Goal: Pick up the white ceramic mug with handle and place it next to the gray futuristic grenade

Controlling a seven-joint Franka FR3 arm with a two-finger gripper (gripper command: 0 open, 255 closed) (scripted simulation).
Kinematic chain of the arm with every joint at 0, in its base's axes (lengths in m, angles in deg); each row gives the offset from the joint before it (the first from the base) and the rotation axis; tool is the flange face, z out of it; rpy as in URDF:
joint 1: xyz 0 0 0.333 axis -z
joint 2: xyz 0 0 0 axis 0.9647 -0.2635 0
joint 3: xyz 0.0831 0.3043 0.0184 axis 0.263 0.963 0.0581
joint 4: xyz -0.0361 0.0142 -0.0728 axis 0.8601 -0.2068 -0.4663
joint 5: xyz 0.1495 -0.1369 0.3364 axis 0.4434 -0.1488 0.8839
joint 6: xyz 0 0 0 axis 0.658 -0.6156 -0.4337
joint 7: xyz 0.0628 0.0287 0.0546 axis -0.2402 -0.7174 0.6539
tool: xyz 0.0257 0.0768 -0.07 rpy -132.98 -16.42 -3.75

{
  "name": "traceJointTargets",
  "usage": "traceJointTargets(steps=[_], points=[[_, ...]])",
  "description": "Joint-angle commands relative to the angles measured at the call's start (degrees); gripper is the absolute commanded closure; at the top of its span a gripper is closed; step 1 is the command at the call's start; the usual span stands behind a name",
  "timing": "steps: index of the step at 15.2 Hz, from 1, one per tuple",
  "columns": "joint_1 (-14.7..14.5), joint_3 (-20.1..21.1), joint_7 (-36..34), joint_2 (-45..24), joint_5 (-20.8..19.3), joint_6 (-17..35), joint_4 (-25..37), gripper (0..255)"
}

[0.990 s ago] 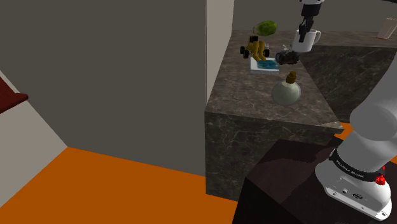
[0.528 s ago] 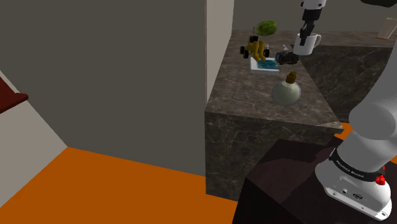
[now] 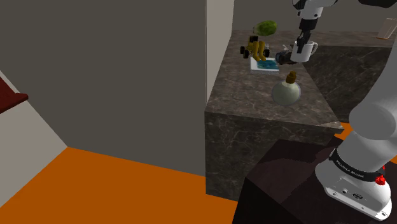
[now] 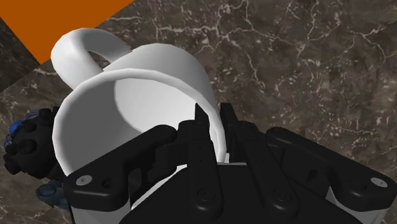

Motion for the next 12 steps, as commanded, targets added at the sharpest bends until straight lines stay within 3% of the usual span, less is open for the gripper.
traceJointTargets(steps=[1, 12], points=[[0.04, 0.04, 0.1, -0.3, 0.15, 1.48, -1.13, 255], [0.25, 0.49, 0.59, -2.88, 1.3, 9.04, -6.3, 255]])
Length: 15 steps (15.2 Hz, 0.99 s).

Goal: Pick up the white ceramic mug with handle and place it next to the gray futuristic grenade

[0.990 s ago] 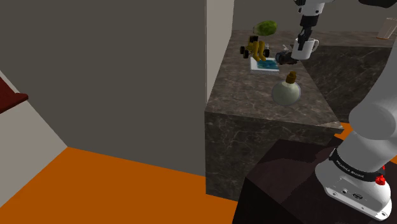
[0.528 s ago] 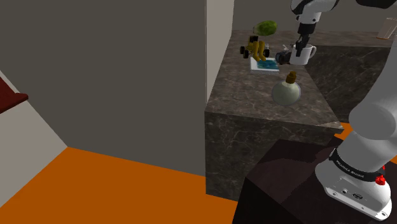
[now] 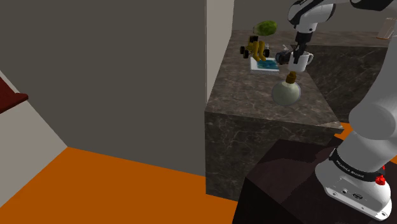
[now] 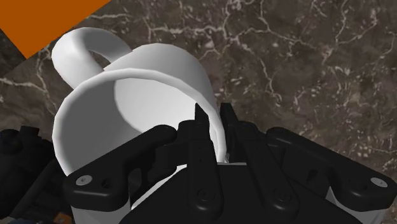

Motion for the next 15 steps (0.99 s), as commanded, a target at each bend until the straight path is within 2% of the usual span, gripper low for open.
traceJointTargets(steps=[1, 5, 12, 13, 15], points=[[-0.01, 0.1, 0.03, -0.41, 0.2, 1.37, -0.93, 255], [0.15, 0.34, 0.3, -1.65, 0.75, 3.88, -2.28, 255], [0.15, 0.34, 0.3, -1.65, 0.75, 3.88, -2.28, 255], [0.15, 0.34, 0.29, -1.65, 0.75, 3.89, -2.29, 0], [0.15, 0.34, 0.29, -1.66, 0.76, 3.89, -2.28, 0]])
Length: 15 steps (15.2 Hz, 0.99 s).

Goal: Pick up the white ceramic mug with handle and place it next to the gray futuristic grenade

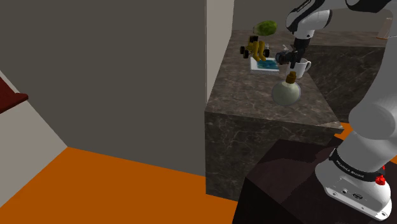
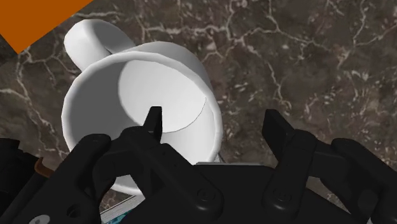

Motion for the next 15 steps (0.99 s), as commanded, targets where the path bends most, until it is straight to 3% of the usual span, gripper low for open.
traceJointTargets(steps=[1, 3, 7, 15], points=[[0.0, 0.0, 0.0, 0.0, 0.0, 0.0, 0.0, 0], [0.0, 0.0, 0.01, 0.01, 0.0, 0.0, 0.0, 0], [-0.42, -0.43, -0.76, 2.55, -1.17, -6.43, 4.05, 0], [-0.42, -0.43, -0.76, 2.55, -1.17, -6.43, 4.05, 0]])
